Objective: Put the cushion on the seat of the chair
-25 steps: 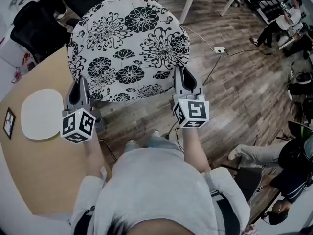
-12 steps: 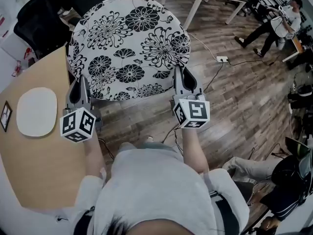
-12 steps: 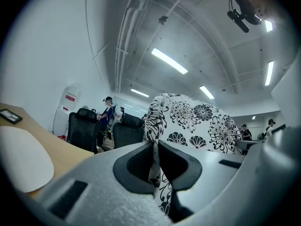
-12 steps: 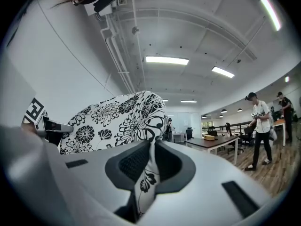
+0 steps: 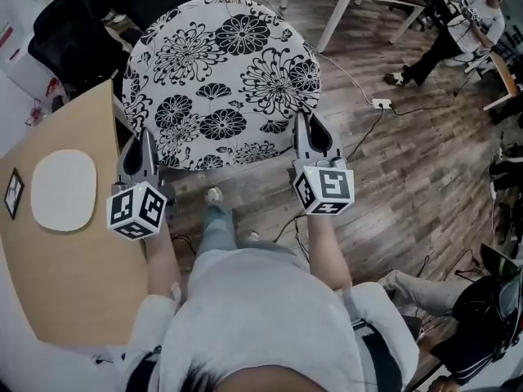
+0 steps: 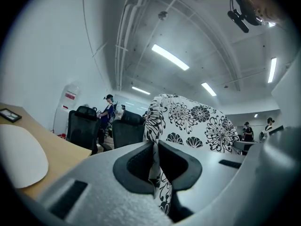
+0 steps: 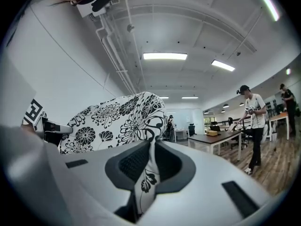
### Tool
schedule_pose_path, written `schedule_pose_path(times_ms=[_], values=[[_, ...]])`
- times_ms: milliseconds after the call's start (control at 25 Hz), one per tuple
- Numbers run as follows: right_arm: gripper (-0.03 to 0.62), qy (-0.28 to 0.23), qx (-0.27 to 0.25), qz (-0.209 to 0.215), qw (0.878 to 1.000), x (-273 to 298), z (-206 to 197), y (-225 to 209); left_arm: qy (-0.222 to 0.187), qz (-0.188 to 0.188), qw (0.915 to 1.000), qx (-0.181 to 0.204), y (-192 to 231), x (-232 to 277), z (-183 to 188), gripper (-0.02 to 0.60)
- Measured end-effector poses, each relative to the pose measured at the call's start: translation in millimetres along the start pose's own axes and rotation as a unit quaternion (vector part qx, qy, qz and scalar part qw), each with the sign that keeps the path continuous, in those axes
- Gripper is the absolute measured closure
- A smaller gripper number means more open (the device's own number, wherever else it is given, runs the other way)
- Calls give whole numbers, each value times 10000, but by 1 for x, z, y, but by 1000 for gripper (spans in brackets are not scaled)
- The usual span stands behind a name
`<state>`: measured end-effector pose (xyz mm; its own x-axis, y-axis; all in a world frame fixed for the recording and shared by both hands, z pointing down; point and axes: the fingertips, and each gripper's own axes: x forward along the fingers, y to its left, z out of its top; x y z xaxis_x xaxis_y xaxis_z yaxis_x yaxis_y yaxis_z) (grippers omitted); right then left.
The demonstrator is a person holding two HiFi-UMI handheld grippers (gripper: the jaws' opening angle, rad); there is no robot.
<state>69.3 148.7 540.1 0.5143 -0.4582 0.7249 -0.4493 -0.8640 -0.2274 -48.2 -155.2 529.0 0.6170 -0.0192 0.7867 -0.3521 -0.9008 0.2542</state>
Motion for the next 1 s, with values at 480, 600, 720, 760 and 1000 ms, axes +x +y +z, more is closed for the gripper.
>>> schedule_pose_path(times_ms=[480,600,720,760,1000], values=[[559,-195,-60,-25,9998,-4,3,2,-187,-104,9997,84,-4,-4,1,558],[559,-237,-62,-29,9997,-5,1,3,-222,-156,9995,154,-6,-5,1,558],[559,-248,-52,-49,9997,-5,0,4,-244,-175,9994,196,-5,-5,2,558],[559,-242,-52,-55,9997,-5,0,4,-240,-172,9994,201,-4,-5,2,558],[559,-251,-41,-86,9996,-3,0,2,-241,-171,9994,205,-4,-4,1,558]])
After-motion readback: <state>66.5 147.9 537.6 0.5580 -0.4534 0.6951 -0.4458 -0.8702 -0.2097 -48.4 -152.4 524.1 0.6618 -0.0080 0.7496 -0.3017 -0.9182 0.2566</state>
